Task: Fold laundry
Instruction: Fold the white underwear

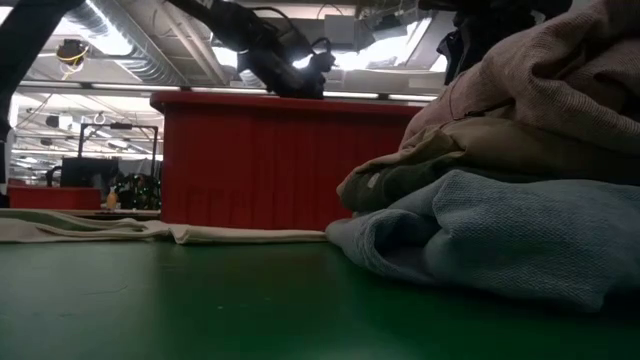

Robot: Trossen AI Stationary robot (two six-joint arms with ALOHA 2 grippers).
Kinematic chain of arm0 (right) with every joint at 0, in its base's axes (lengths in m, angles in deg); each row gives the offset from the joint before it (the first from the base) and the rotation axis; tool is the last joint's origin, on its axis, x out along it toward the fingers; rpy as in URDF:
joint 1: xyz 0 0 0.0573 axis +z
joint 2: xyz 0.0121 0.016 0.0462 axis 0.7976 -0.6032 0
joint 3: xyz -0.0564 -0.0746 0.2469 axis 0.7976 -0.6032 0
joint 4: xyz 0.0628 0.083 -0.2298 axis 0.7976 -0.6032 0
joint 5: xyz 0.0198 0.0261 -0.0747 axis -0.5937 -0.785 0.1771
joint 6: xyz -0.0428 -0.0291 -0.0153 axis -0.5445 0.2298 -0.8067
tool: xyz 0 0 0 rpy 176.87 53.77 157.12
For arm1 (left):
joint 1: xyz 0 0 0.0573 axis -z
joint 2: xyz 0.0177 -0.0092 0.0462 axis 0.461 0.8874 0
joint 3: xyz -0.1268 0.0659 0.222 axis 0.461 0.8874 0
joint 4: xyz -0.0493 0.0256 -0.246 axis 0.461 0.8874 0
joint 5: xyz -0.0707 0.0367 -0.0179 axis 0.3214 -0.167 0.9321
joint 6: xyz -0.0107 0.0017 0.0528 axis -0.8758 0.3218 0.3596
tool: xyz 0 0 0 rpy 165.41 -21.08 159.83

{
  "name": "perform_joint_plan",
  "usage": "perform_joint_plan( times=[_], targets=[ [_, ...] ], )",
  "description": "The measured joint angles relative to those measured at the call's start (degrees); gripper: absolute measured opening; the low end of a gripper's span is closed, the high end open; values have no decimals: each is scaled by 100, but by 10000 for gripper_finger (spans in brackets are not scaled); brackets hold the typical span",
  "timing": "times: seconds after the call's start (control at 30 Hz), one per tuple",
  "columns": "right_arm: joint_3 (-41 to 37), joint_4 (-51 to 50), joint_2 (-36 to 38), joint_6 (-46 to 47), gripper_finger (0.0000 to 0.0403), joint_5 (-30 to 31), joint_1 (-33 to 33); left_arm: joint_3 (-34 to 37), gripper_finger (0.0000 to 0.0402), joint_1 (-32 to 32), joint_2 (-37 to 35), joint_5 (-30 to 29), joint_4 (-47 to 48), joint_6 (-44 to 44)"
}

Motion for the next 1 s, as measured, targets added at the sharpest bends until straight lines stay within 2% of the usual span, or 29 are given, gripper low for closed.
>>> perform_joint_plan(
  times=[0.2, 0.4, 0.7, 1.0],
  targets=[
    [0, 0, -2, -1, 152, 0, 0, 1, 0, 4, -28, 12, -141, 0],
    [0, 2, -2, -2, 152, 0, 0, 0, 0, 4, -272, 157, -747, -101],
    [-2, 15, -2, -1, 152, 0, 0, 0, 0, 85, -1251, 155, -817, -101],
    [-2, 28, -2, -1, 152, 0, 0, 0, 0, 756, -2242, 300, -548, -99]
  ],
)
